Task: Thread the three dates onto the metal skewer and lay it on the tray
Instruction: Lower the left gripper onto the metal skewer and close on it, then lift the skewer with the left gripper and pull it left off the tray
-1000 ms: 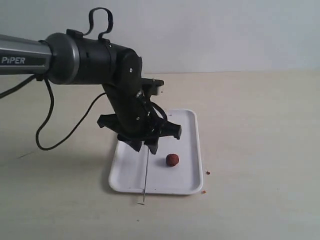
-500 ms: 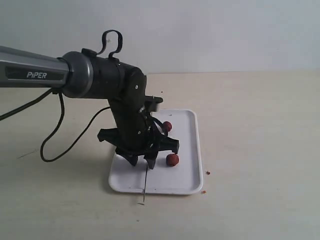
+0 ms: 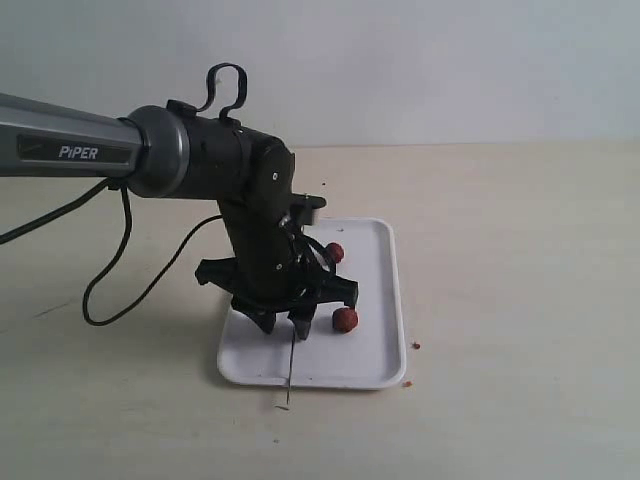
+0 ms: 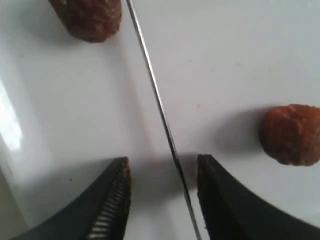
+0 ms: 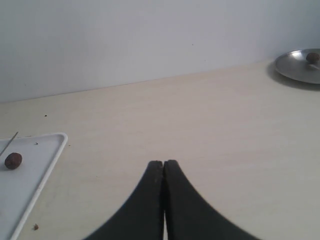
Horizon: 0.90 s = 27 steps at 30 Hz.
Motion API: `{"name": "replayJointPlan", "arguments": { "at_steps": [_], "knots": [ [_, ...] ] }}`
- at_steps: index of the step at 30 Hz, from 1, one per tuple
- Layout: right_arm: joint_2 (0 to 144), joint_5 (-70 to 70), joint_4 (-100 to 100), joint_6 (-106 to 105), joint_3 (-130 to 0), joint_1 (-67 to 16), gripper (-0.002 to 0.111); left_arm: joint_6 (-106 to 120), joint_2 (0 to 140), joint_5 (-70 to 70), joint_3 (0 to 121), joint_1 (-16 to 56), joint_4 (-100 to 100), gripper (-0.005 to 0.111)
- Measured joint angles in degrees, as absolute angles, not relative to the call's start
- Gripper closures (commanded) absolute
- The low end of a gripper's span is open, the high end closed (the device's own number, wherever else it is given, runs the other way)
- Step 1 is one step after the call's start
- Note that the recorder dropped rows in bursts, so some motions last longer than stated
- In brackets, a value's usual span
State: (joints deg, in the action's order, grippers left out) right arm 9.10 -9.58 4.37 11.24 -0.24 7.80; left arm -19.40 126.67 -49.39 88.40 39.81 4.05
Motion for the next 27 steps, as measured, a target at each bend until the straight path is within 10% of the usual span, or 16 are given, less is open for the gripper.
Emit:
{"name": "replayJointPlan", "arguments": {
  "at_steps": [8, 27],
  "knots": [
    [9.1, -9.6, 4.4, 11.2, -0.2, 7.8, 0.108, -19.4, 126.7, -50.0, 88.4, 39.8, 3.8, 0.107],
    [9.1, -9.6, 4.4, 11.2, -0.2, 7.8, 0.108, -14.1, 118.7, -52.0, 88.4, 39.8, 1.6, 0.107]
  ]
}}
